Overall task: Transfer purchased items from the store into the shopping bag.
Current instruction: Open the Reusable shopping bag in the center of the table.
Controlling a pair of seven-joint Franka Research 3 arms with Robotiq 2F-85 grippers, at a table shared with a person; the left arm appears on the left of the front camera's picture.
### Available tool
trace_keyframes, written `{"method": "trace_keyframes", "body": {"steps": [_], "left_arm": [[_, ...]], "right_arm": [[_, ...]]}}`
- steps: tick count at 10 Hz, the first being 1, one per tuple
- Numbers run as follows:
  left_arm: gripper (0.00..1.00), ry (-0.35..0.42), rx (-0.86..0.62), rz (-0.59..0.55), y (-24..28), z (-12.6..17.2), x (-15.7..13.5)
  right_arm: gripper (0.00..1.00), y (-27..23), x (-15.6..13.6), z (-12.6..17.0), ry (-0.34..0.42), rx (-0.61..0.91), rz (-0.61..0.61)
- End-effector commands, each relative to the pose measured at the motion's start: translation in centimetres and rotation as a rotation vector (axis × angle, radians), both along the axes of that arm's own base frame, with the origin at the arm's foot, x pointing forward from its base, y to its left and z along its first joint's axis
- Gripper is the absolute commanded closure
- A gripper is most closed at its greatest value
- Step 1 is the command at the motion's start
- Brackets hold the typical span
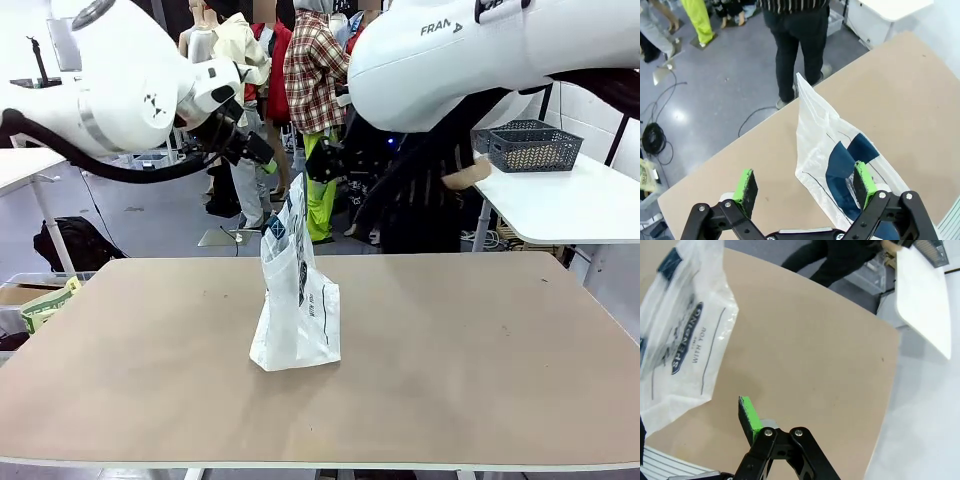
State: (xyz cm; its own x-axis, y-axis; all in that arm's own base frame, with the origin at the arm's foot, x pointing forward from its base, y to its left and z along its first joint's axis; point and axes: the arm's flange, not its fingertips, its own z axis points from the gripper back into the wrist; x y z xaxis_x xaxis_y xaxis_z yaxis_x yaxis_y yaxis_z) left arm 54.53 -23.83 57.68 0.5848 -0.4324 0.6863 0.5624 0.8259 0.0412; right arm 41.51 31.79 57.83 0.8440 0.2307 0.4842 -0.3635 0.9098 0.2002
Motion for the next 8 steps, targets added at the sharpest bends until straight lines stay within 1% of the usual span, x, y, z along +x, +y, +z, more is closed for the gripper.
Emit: {"method": "trace_keyframes", "body": {"steps": [1, 2, 5, 6, 8], "left_arm": [[0.00, 0.055, 0.021, 0.030, -1.1, 1.3, 2.0], [0.00, 0.090, 0.013, 0.014, -1.6, 1.2, 2.4], [0.00, 0.166, 0.040, 0.001, -2.7, -0.2, 2.6], [0.00, 0.187, 0.059, 0.008, -2.7, -0.9, 2.9], [0.00, 0.217, 0.069, 0.002, -3.2, -2.0, 3.1]], "right_arm": [[0.00, 1.5, -0.2, -1.4, 0.015, 0.004, -0.002], [0.00, 2.4, -0.4, -1.7, 0.013, -0.003, 0.011], [0.00, 3.9, -0.4, -3.1, 0.018, 0.010, -0.012], [0.00, 4.5, -0.2, -3.6, 0.002, 0.013, -0.014], [0.00, 5.3, 0.1, -3.8, -0.001, 0.001, -0.019]]}}
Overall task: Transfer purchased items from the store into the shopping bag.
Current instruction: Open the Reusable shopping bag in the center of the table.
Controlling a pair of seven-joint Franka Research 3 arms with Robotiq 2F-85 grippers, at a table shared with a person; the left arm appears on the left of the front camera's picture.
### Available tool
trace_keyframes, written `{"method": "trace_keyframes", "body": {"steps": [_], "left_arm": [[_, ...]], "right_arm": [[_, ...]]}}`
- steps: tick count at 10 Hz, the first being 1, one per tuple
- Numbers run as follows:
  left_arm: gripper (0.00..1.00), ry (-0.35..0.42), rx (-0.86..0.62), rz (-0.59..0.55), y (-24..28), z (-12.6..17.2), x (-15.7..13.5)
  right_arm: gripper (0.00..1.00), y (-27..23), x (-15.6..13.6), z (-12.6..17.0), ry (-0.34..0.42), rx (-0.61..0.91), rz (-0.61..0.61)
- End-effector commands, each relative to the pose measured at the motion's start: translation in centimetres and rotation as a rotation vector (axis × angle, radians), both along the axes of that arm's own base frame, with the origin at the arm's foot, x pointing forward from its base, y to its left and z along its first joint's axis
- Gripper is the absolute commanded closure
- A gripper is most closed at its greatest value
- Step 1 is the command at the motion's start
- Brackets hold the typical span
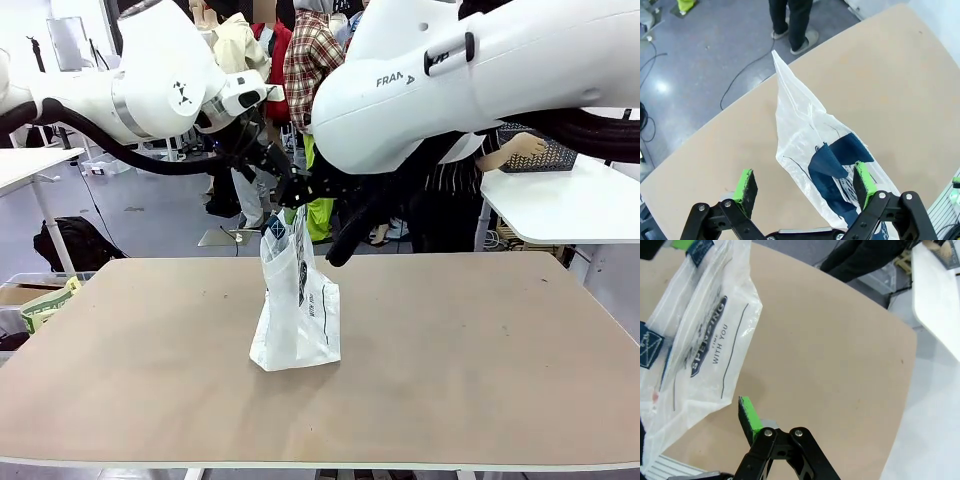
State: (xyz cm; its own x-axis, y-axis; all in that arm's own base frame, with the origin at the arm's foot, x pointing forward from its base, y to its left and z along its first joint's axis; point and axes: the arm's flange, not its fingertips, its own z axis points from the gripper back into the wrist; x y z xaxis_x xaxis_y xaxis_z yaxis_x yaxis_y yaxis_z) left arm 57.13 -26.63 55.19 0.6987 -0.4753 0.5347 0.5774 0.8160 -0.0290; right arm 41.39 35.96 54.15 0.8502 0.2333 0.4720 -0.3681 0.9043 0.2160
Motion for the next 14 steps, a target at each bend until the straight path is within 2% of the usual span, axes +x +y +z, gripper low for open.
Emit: {"method": "trace_keyframes", "body": {"steps": [1, 6, 7, 8, 9, 12, 13, 14], "left_arm": [[0.00, 0.027, 0.026, 0.017, -0.3, -0.1, 0.6], [0.00, 0.076, 0.044, 0.016, -0.1, -1.6, 0.3], [0.00, 0.085, 0.047, 0.019, -0.1, -1.9, 0.3], [0.11, 0.076, 0.033, 0.014, -0.1, -1.9, 0.1], [0.31, 0.068, 0.045, 0.016, -0.1, -2.0, -0.1], [0.91, 0.086, 0.066, 0.022, 0.1, -2.1, 0.1], [1.00, 0.113, 0.079, 0.019, 0.2, -2.3, -0.1], [1.00, 0.121, 0.081, 0.024, 0.3, -2.4, -0.2]], "right_arm": [[0.00, 1.5, 0.7, -0.5, -0.008, -0.008, -0.027], [0.00, 2.6, 1.3, -1.8, 0.020, -0.043, -0.056], [0.05, 2.7, 1.4, -2.0, 0.025, -0.054, -0.057], [0.20, 2.7, 1.2, -2.0, 0.019, -0.061, -0.060], [0.40, 2.6, 1.0, -2.0, 0.003, -0.074, -0.072], [0.99, 2.6, 1.3, -2.2, 0.023, -0.083, -0.071], [1.00, 2.7, 1.2, -2.3, 0.029, -0.088, -0.068], [1.00, 2.6, 1.2, -2.3, 0.033, -0.092, -0.067]]}}
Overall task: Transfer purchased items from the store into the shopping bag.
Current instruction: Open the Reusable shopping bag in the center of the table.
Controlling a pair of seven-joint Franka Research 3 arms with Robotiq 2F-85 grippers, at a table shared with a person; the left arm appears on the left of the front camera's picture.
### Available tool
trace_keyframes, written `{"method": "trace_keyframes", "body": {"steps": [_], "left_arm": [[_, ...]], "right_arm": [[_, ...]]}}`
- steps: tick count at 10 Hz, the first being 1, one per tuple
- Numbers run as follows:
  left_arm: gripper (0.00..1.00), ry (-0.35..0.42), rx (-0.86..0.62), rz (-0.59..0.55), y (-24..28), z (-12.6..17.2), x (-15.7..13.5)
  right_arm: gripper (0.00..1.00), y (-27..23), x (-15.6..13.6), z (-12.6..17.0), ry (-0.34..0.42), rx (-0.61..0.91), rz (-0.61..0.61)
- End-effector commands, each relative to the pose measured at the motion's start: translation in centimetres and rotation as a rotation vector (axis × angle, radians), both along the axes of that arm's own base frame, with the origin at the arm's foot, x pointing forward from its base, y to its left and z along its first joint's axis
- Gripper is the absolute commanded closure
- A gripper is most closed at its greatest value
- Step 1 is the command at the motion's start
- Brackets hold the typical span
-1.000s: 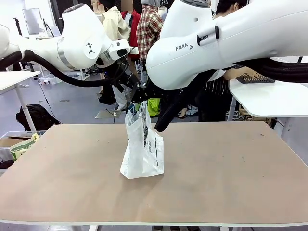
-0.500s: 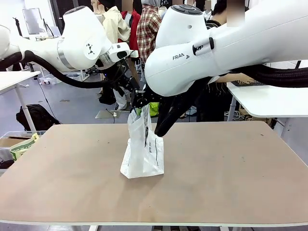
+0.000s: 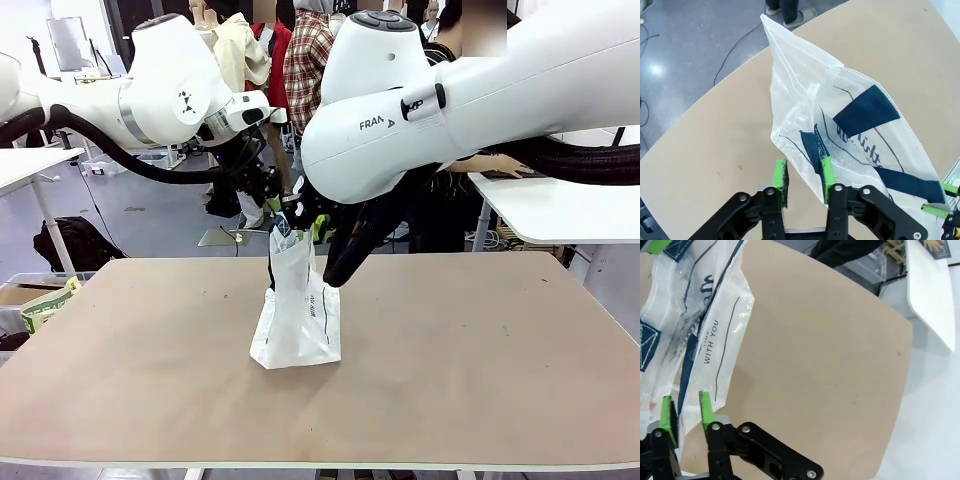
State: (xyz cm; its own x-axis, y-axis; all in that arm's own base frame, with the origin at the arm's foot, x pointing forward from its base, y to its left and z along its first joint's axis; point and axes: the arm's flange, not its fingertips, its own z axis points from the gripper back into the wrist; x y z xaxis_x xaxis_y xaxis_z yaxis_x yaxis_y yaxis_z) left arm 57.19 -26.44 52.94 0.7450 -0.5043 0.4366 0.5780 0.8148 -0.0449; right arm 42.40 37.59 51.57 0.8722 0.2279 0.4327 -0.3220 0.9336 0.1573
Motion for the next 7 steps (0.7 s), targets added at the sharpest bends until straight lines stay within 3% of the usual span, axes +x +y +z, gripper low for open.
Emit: {"method": "trace_keyframes", "body": {"steps": [1, 3, 5, 7], "left_arm": [[1.00, 0.026, 0.025, 0.027, 0.3, -0.2, -0.3], [1.00, 0.024, 0.004, 0.020, 0.3, -0.3, -0.4], [1.00, -0.040, -0.018, 0.063, 1.1, 0.7, -0.4], [1.00, -0.037, -0.038, 0.052, 1.5, 1.1, -0.7]], "right_arm": [[1.00, 1.0, 0.2, 0.2, 0.007, -0.027, -0.023], [1.00, 1.1, 0.2, 0.1, 0.009, -0.034, -0.018], [1.00, 1.1, 0.3, 0.0, 0.008, -0.043, -0.013], [1.00, 1.3, 0.2, -0.1, 0.007, -0.055, -0.007]]}}
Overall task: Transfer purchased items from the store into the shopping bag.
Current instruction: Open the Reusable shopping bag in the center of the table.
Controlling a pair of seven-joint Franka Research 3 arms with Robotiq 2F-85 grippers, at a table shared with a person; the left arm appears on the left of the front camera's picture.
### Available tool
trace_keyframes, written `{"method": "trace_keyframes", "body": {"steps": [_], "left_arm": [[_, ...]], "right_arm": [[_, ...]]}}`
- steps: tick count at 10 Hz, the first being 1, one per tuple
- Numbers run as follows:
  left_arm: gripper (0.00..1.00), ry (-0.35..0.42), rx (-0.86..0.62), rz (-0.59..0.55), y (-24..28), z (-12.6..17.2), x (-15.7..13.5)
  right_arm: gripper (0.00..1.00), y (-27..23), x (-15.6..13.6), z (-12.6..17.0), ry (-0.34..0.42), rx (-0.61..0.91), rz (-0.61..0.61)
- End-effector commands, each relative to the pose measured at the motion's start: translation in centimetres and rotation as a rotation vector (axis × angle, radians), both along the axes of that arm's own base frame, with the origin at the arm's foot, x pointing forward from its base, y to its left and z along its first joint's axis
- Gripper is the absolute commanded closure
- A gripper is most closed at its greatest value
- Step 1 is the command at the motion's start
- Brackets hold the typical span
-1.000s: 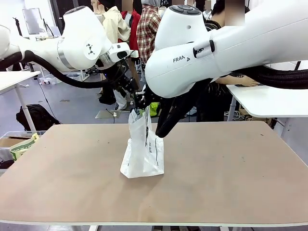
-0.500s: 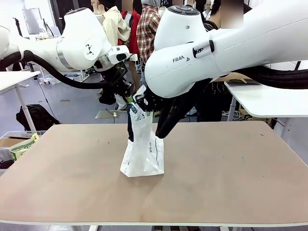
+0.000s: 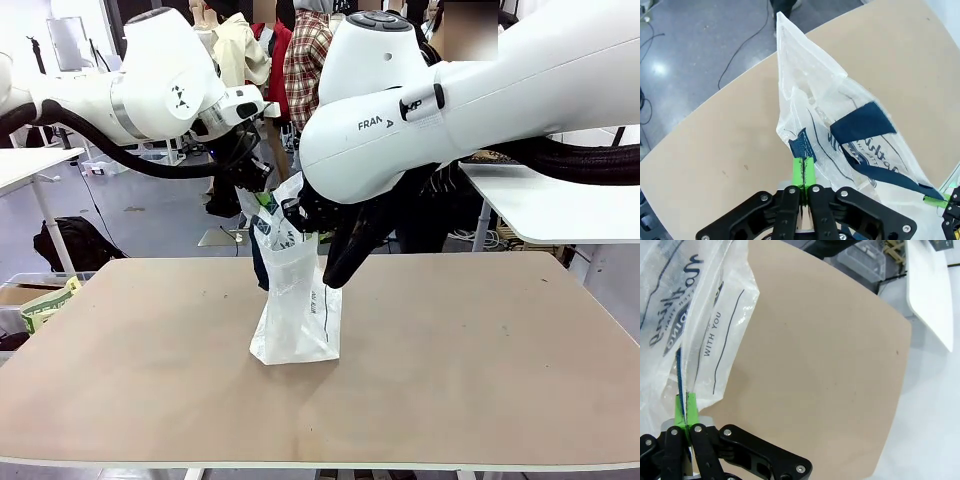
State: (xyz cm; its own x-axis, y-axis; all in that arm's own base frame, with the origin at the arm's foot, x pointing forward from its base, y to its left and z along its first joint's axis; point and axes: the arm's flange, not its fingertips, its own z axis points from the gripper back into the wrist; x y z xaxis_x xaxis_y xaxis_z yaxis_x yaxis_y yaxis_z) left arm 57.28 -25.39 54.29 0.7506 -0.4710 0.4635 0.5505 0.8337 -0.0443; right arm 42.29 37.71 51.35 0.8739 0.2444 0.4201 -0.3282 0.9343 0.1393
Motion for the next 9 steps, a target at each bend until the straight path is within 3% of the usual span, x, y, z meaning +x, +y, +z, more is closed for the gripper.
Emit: {"method": "trace_keyframes", "body": {"steps": [1, 5, 9], "left_arm": [[1.00, -0.007, -0.028, -0.007, 0.5, -0.4, -1.0], [1.00, 0.010, -0.012, 0.047, 2.8, -0.2, -1.0], [1.00, -0.045, -0.047, 0.166, 8.3, 3.1, -2.6]], "right_arm": [[1.00, 1.2, 0.3, 0.1, 0.001, -0.039, -0.013], [1.00, -1.1, 0.5, 0.8, -0.018, -0.009, -0.105], [1.00, -4.5, 0.5, 1.3, 0.007, 0.018, -0.209]]}}
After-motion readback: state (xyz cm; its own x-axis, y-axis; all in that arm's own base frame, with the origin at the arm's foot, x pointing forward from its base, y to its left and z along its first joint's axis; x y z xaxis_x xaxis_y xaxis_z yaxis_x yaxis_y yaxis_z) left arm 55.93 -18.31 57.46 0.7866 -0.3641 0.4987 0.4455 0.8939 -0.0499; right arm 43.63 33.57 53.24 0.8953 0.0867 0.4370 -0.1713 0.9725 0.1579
